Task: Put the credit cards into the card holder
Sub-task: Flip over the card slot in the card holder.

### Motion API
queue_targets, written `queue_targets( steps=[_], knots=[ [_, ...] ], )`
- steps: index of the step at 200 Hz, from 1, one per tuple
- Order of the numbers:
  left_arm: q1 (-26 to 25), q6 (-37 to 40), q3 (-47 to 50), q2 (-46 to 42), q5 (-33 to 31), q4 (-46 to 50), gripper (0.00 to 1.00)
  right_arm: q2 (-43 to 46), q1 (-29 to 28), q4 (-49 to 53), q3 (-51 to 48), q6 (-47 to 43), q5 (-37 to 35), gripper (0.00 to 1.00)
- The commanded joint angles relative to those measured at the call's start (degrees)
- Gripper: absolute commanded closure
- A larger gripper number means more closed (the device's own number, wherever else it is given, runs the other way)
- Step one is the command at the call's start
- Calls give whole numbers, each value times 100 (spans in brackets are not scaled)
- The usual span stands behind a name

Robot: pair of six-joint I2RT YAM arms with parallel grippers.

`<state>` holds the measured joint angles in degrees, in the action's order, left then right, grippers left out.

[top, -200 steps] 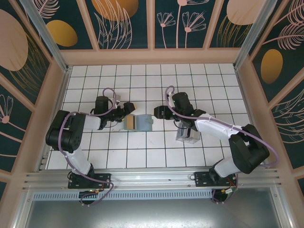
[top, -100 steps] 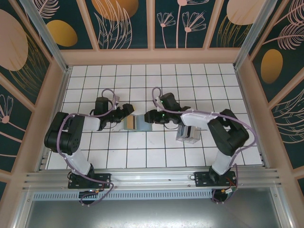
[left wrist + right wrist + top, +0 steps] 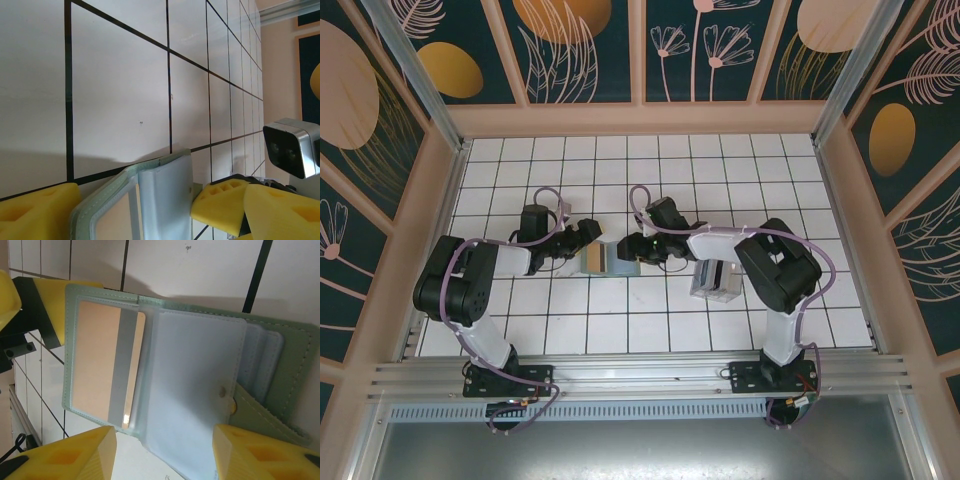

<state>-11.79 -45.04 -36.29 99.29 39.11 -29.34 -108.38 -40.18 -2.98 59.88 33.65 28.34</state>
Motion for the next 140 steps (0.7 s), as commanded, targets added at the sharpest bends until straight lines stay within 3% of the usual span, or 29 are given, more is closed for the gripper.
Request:
queue_targets(
  steps=[1, 82, 140],
  knots=[
    [63, 57, 152, 207, -255, 599, 15, 179, -33, 138, 3, 86, -281, 45],
    [68, 3, 107, 278, -279, 613, 15, 248, -130, -41, -198, 229, -575, 45],
    [68, -82, 191, 293, -251, 453, 15, 15, -170, -554, -58, 279, 66, 53]
  ],
)
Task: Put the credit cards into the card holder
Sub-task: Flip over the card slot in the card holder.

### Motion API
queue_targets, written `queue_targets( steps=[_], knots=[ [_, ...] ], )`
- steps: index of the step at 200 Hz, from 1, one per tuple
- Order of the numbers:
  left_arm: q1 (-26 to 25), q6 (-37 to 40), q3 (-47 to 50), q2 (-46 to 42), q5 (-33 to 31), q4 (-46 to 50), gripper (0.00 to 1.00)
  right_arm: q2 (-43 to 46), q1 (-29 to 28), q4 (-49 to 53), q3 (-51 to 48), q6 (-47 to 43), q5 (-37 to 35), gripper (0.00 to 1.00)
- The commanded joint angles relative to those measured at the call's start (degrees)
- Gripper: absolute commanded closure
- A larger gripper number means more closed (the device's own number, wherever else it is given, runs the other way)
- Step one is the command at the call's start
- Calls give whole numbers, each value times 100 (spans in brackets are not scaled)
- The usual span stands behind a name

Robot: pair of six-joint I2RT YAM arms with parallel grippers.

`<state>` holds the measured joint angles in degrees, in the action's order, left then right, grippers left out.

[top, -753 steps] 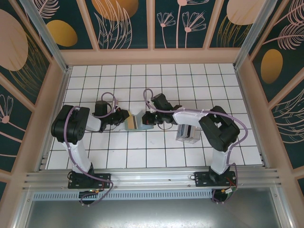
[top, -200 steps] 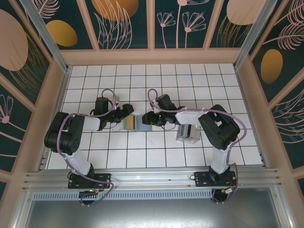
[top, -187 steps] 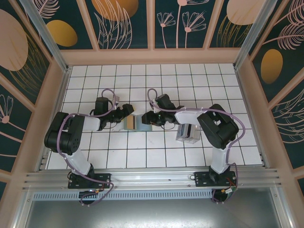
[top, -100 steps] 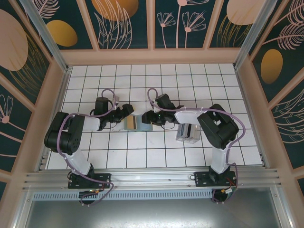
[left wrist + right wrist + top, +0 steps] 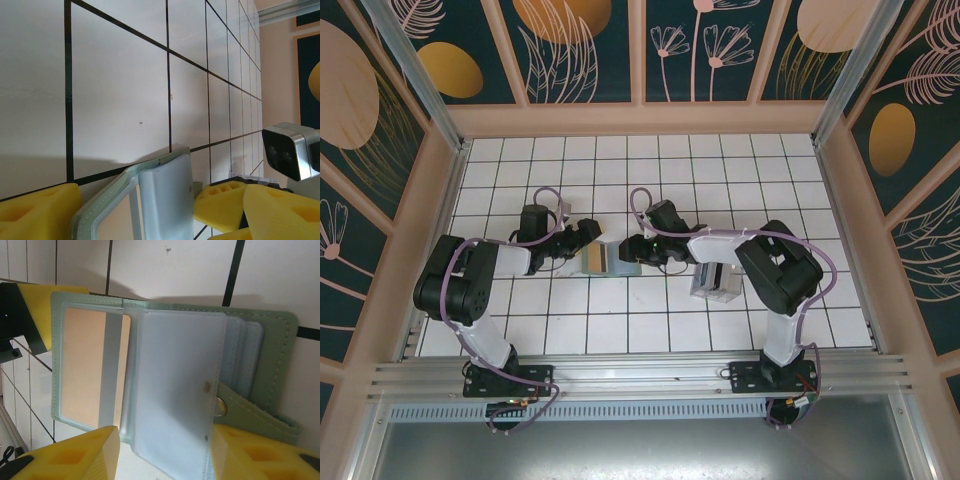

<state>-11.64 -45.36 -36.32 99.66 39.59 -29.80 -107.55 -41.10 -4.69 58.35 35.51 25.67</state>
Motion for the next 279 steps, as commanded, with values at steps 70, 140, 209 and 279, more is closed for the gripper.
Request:
queue_targets(
  steps=[70, 140, 209, 279],
  knots=[
    [54, -318, 186, 307, 71, 231, 12, -329, -216, -778, 473, 6, 976, 57],
    [298, -269, 2, 423, 281, 421, 13, -621, -693, -1288, 709, -194, 1328, 53],
    [-70, 448, -206, 624, -278, 1502, 34, 1189, -117, -771, -336, -601, 277, 49],
    [-233, 479, -174, 682, -416, 1646, 42, 3415, 368, 3583, -1, 477, -4463, 34]
  ],
)
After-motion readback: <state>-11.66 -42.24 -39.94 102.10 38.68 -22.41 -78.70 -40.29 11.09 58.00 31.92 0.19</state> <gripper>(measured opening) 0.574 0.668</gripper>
